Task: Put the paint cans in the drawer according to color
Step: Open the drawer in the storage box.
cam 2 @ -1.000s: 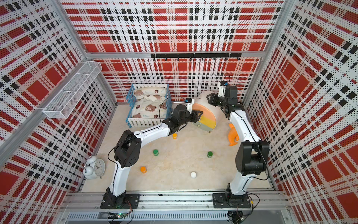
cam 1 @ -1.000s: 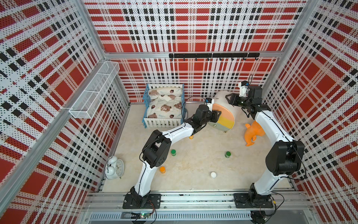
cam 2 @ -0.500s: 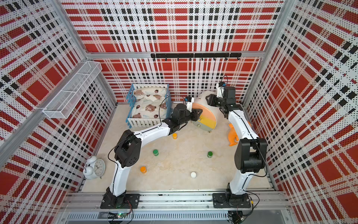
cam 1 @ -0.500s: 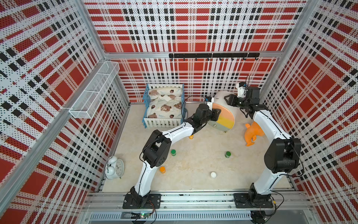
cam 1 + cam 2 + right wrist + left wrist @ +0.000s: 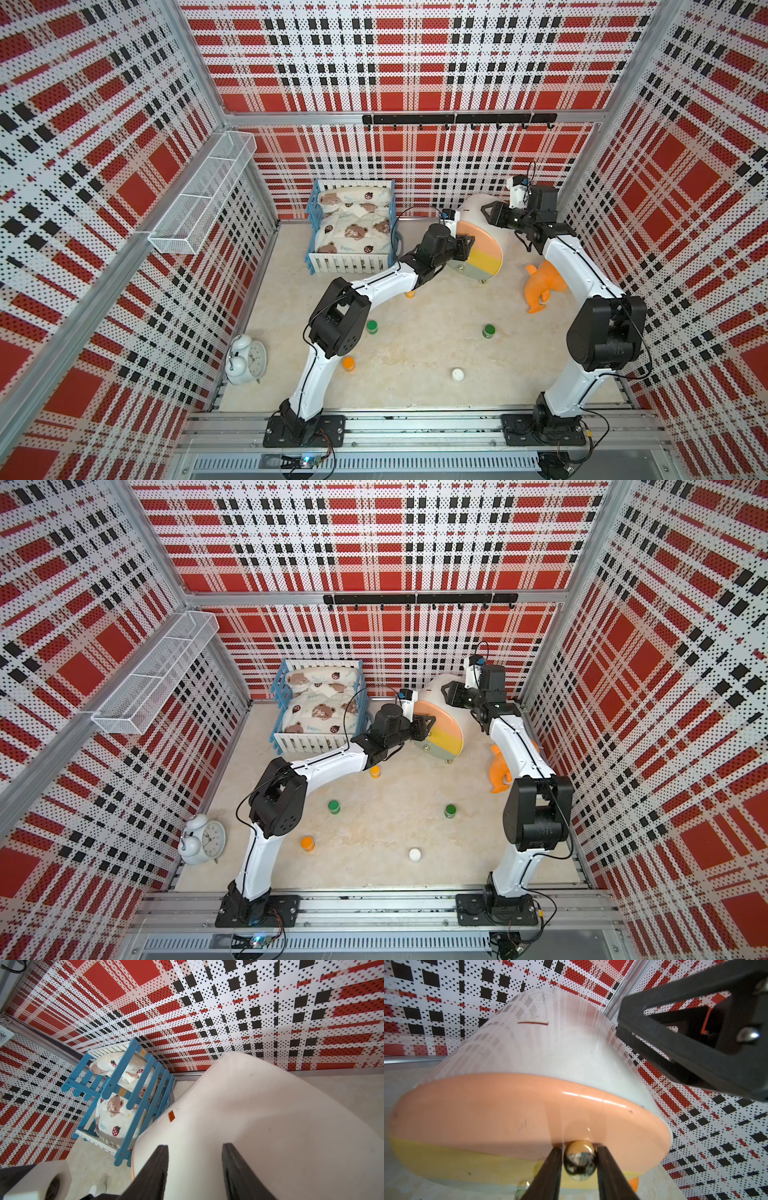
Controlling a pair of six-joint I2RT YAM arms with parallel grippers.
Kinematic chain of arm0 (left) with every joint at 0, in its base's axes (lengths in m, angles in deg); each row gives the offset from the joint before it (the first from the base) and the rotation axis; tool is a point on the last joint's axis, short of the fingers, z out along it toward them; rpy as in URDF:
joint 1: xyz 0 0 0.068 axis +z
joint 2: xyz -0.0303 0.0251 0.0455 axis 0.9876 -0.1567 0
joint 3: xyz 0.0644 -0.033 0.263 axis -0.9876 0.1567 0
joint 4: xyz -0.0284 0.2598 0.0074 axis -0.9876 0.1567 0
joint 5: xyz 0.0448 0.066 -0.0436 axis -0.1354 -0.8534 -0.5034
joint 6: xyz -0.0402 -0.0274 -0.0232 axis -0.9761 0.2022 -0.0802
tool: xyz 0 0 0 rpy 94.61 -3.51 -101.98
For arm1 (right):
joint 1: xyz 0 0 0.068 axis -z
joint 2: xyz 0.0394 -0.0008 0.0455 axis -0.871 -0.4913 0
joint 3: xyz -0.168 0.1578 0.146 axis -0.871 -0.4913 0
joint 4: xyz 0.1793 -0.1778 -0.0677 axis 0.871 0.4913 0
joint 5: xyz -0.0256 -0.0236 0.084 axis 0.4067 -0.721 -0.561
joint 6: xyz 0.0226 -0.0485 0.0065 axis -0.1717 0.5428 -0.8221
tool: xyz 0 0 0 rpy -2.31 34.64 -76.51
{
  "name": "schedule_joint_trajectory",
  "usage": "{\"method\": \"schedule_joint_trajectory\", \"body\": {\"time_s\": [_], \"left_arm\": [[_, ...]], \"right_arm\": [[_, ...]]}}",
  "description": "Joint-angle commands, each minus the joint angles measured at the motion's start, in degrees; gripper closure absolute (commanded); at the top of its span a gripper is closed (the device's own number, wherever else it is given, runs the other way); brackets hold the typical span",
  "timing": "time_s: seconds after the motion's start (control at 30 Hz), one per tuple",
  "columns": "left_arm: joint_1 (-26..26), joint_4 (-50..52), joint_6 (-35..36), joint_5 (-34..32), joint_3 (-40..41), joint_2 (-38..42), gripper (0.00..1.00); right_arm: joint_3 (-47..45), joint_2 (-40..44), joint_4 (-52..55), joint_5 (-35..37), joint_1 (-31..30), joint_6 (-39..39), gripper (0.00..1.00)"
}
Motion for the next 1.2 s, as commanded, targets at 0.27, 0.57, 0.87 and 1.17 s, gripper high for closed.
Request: {"method": "schedule_joint_trajectory", "body": {"time_s": [0.27,0.57,0.87,1.17], "left_arm": [[-0.2,0.3,0.6,-1.8,-0.9,0.1,0.83],[-0.7,-1.7,3.7,-2.7,5.1,4.4,0.86],[-0.7,-4.4,5.8,-0.8,14.7,11.6,0.89],[-0.2,-6.3,8.3,1.3,22.9,17.1,0.9]], "right_arm": [[0.4,-1.0,-0.7,-0.2,-0.4,0.9,0.52],[-0.1,-0.9,-0.9,-0.1,-0.4,0.9,0.53],[-0.8,-0.8,-1.1,0.1,-0.4,0.9,0.54],[-2.3,-0.4,-1.6,0.3,-0.4,0.6,0.54]]}}
